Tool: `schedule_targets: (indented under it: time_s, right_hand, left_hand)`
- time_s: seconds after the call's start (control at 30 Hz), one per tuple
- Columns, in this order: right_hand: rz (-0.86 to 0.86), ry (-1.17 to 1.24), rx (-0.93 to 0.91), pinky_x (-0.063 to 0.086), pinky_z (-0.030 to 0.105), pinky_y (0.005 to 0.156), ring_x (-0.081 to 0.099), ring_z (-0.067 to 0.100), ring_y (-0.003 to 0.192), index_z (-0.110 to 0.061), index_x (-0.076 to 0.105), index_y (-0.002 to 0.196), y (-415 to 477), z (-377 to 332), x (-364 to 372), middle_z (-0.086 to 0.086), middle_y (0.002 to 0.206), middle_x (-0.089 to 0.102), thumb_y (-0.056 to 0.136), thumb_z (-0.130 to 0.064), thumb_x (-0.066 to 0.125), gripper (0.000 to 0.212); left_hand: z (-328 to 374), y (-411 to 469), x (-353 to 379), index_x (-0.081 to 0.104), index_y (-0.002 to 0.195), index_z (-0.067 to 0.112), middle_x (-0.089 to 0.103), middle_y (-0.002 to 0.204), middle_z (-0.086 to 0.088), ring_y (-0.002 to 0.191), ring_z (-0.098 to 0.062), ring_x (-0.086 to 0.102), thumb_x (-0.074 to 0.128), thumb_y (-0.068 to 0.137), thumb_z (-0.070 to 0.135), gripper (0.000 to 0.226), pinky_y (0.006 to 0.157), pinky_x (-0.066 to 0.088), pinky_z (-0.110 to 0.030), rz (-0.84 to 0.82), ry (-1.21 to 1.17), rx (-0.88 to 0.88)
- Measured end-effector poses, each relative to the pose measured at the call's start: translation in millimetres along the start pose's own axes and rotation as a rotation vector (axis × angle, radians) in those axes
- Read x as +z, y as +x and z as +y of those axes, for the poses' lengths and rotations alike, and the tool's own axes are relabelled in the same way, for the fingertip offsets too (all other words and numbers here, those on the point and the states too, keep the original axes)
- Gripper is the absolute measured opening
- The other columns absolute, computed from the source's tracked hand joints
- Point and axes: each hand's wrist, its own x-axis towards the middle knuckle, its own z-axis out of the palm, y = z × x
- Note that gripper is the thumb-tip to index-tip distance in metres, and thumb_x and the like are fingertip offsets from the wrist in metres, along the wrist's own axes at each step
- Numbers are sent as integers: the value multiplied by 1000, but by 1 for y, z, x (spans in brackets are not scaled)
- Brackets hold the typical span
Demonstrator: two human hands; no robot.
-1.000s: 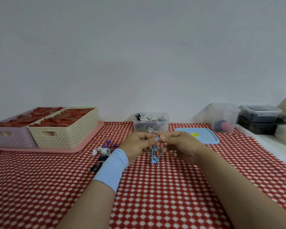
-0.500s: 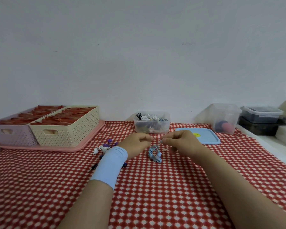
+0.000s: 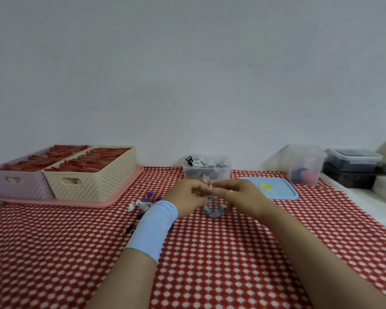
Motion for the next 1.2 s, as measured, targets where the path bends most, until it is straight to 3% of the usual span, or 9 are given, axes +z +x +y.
schedule_targets:
  time_s: [0.07, 0.17, 0.27, 0.47, 0.67, 0.77, 0.93, 1.13, 1.2]
  right_hand:
    - [-41, -12, -35, 54, 17, 69, 71, 5, 78, -24, 78, 109, 2, -2, 1, -10, 95, 78, 88, -21, 76, 21]
    - [-37, -9, -29, 52, 21, 63, 62, 9, 63, -26, 81, 89, 10, -7, -1, 0, 77, 78, 87, -16, 78, 11]
    - [-24, -41, -10, 51, 19, 61, 62, 8, 61, -23, 79, 80, 24, -17, -5, 2, 74, 77, 85, -12, 76, 12]
    - [54, -137, 12, 49, 13, 54, 67, 4, 61, -13, 78, 88, 77, -33, -20, 1, 74, 76, 84, -13, 75, 4]
    - [164, -177, 43, 47, 21, 51, 64, 13, 59, -12, 78, 86, 143, -28, -43, 4, 67, 74, 82, -9, 78, 5]
    - [209, -289, 51, 39, 15, 47, 55, 5, 48, -11, 79, 89, 172, -14, -50, -1, 62, 68, 84, -13, 78, 6]
    - [144, -532, 93, 55, 28, 73, 69, 15, 81, -18, 81, 93, 197, 13, -50, -1, 85, 76, 81, -23, 81, 13]
    - [116, -695, 26, 51, 33, 97, 64, 16, 111, -24, 72, 118, 199, 23, -48, -4, 121, 70, 88, -24, 74, 30]
    - [131, -688, -25, 50, 29, 93, 63, 15, 111, -26, 74, 113, 194, 20, -49, -6, 120, 70, 94, -18, 63, 24]
  left_hand:
    - [5, 1, -3, 75, 102, 28, 71, 98, 16, 92, 1, 64, 72, 86, 19, 19, 84, 51, -18, 47, -57, 31]
    - [9, 7, -12, 74, 103, 26, 71, 97, 11, 91, -3, 66, 73, 85, 16, 21, 83, 54, -20, 69, -82, 40]
    - [14, 21, -25, 73, 102, 23, 71, 94, 11, 88, -2, 65, 74, 86, 18, 17, 79, 51, -14, 63, -31, 61]
    - [22, 68, -46, 70, 104, 23, 70, 98, 6, 91, -12, 66, 72, 87, 18, 17, 84, 55, -25, 95, 8, 34]
    - [21, 127, -51, 68, 109, 22, 71, 102, 3, 80, -15, 72, 71, 87, 15, 24, 80, 61, -32, 83, -50, -24]
    - [17, 155, -40, 67, 120, 19, 70, 117, 1, 97, -15, 68, 70, 88, 20, 33, 93, 54, -32, 52, 20, -37]
    - [1, 176, -21, 57, 137, 18, 59, 138, -1, 124, -20, 56, 58, 96, 23, 41, 109, 40, -34, -55, 210, -90]
    - [-15, 181, -13, 65, 127, 21, 64, 129, -3, 115, -22, 59, 59, 96, 26, 32, 102, 45, -35, -119, 320, -92]
    - [-15, 182, -11, 62, 130, 23, 62, 132, -2, 118, -23, 58, 59, 95, 29, 36, 103, 44, -36, -114, 341, -92]
